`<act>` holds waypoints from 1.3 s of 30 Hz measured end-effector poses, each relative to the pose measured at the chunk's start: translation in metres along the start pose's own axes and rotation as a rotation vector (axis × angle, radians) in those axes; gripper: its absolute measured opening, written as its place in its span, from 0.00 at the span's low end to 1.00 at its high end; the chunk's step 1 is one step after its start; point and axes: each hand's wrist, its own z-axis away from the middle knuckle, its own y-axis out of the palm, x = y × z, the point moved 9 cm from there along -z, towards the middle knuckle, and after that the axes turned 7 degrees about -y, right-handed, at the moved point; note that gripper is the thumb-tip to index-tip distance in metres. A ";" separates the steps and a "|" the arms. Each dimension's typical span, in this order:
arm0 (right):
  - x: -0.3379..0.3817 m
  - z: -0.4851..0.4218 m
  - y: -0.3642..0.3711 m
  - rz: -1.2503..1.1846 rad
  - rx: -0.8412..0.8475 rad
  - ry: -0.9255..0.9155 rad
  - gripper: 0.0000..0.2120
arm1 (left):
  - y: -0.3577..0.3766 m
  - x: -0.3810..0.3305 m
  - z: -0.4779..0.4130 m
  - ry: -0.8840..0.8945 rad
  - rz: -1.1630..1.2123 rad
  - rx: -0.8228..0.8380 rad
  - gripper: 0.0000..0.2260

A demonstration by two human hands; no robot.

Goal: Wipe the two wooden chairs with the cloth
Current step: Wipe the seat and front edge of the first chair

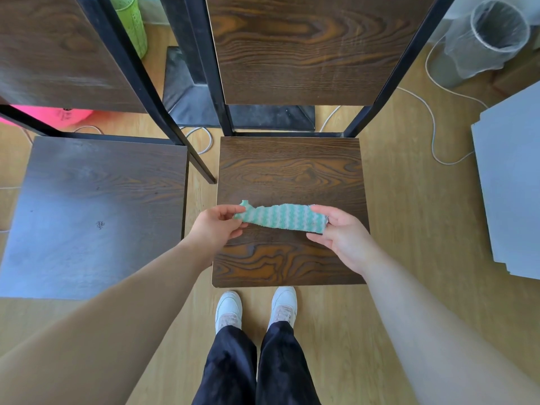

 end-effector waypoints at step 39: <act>0.026 -0.007 -0.036 0.253 -0.295 -0.205 0.04 | -0.003 -0.021 0.003 0.141 -0.214 -0.068 0.03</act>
